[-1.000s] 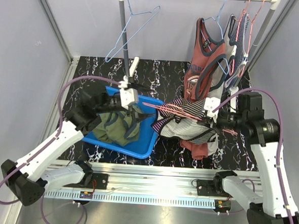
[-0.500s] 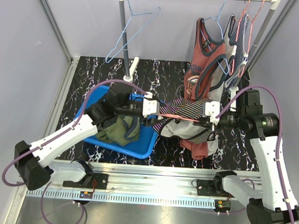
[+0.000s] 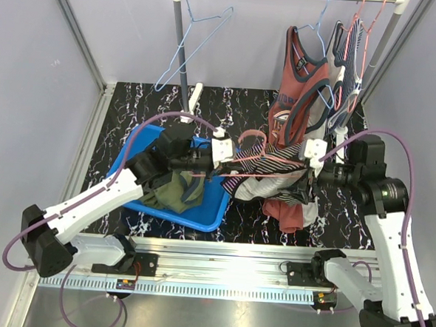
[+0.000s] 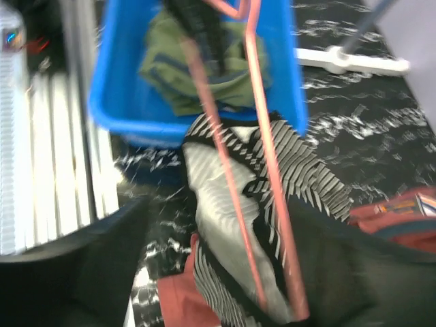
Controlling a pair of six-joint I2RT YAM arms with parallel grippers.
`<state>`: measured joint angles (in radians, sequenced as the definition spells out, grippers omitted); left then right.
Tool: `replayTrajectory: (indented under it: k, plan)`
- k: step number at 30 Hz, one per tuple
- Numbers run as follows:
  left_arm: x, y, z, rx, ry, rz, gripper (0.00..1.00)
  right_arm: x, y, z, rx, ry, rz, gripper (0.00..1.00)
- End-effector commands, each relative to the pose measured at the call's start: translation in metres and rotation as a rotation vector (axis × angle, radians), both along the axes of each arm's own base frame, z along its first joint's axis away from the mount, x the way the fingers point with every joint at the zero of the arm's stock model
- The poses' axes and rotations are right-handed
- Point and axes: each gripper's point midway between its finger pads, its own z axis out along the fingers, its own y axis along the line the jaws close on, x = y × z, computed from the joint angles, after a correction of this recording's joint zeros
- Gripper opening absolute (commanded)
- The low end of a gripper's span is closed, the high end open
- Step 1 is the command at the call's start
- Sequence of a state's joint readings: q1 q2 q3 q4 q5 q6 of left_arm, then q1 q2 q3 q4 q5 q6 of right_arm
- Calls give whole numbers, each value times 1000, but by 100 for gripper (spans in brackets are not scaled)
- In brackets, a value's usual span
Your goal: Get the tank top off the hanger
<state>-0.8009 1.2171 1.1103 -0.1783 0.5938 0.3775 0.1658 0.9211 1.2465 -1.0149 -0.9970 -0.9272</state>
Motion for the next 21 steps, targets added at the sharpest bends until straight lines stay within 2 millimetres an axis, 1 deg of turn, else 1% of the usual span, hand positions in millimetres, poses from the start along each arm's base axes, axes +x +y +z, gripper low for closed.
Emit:
replayTrajectory:
  k: [1,2,3,4,5,6,7,9,10,11,12,13,15,16,18,19,20,21]
  plan:
    - [9,7,29,-171,192,173,0,28,0,51,268,94,-302,99]
    - [7,8,29,-189,226,185,0,34,-3,58,320,113,-368,100]
    - [6,8,35,-233,262,199,0,39,-8,62,369,134,-437,100]
    - [2,8,29,-260,373,226,0,49,-20,74,431,114,-553,100]
    - [7,10,32,-302,411,270,0,50,-24,77,506,203,-633,100]
    - [5,11,35,-326,457,285,0,52,-30,82,543,219,-689,100]
    - [3,9,33,-345,542,299,0,59,-43,78,578,263,-803,100]
    - [2,9,39,-387,596,318,0,62,-56,77,609,278,-902,100]
    - [1,8,38,-400,638,327,0,62,-66,76,622,260,-964,100]
    - [4,10,36,-410,646,355,0,63,-70,72,619,250,-983,100]
    - [5,11,35,-414,657,368,0,61,-74,72,622,228,-999,100]
    - [6,11,34,-414,665,375,0,63,-80,68,612,217,-1034,100]
    - [6,12,33,-411,670,387,0,65,-83,57,584,237,-1059,100]
    - [5,12,32,-409,675,383,0,64,-81,51,569,257,-1055,99]
    - [4,11,36,-417,677,372,0,65,-74,28,527,322,-1042,95]
    - [3,11,39,-423,675,367,0,66,-72,21,522,348,-1041,94]
    - [2,11,42,-425,676,359,0,67,-70,7,501,380,-1042,93]
    - [1,11,47,-433,669,351,0,67,-65,1,487,402,-1012,92]
